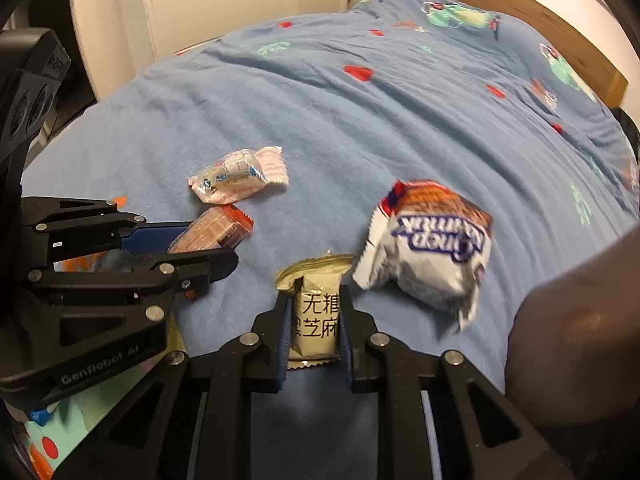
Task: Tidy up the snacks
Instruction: 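Grasp the red-white wafer packet with the left gripper while the right grasps the beige sesame packet, then lift both packets and carry them over the green tray, then lower the wafer packet with the left gripper while the right lowers the sesame packet into the tray, then open both grippers to release the packets into the green tray, then move both open grippers back toward the two remaining snack packets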
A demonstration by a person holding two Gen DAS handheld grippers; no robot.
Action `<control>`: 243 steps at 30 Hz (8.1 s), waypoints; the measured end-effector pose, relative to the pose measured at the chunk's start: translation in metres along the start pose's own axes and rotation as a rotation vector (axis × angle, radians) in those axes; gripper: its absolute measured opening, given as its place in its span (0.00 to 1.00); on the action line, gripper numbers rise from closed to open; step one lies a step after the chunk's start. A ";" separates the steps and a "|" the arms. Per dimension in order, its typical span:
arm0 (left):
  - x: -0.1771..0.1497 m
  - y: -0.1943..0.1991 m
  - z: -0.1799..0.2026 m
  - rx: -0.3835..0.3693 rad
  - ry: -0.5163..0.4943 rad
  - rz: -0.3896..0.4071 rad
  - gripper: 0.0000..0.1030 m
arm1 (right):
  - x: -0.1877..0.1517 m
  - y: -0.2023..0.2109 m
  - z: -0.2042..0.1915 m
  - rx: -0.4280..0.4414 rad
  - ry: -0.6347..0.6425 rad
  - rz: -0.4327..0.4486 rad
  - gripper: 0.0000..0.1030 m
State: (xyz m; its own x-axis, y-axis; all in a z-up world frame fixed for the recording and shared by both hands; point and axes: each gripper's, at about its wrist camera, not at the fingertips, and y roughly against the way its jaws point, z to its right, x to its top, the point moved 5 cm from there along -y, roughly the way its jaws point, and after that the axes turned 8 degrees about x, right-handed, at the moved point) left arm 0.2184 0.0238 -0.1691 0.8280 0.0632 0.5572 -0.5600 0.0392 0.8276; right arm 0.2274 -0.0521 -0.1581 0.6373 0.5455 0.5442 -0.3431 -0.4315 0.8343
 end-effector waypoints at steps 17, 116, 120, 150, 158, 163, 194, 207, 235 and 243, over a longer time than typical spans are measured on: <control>0.000 0.010 0.004 -0.001 0.010 0.001 0.19 | -0.021 0.023 -0.001 0.021 -0.104 0.012 0.87; -0.093 0.129 0.311 -0.113 -0.614 -0.024 0.19 | -0.240 0.245 0.171 -0.212 -0.536 0.185 0.86; -0.076 0.125 0.328 -0.126 -0.620 0.011 0.19 | -0.232 0.248 0.189 -0.229 -0.530 0.205 0.86; 0.014 0.014 0.408 0.017 -0.634 0.098 0.19 | -0.226 0.211 0.310 -0.319 -0.583 0.250 0.87; 0.009 -0.005 0.411 0.045 -0.625 0.094 0.20 | -0.226 0.211 0.337 -0.365 -0.601 0.271 0.87; 0.010 -0.010 0.413 0.056 -0.617 0.112 0.20 | -0.229 0.208 0.345 -0.401 -0.592 0.266 0.87; 0.011 0.028 0.405 0.070 -0.611 0.219 0.55 | -0.238 0.228 0.320 -0.417 -0.602 0.287 1.00; 0.002 0.085 0.387 -0.014 -0.582 0.266 0.55 | -0.224 0.258 0.287 -0.427 -0.575 0.305 1.00; -0.050 0.140 0.218 0.099 -0.419 0.217 0.60 | -0.233 0.279 0.170 -0.376 -0.596 0.286 1.00; -0.056 0.156 0.164 0.144 -0.369 0.214 0.70 | -0.216 0.279 0.114 -0.344 -0.563 0.284 1.00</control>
State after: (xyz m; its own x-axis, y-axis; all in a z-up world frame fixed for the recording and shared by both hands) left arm 0.0901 -0.1375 -0.0599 0.6637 -0.3063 0.6824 -0.7318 -0.0767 0.6772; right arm 0.0727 -0.3726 -0.0527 0.7183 -0.0475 0.6941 -0.6876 -0.2005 0.6979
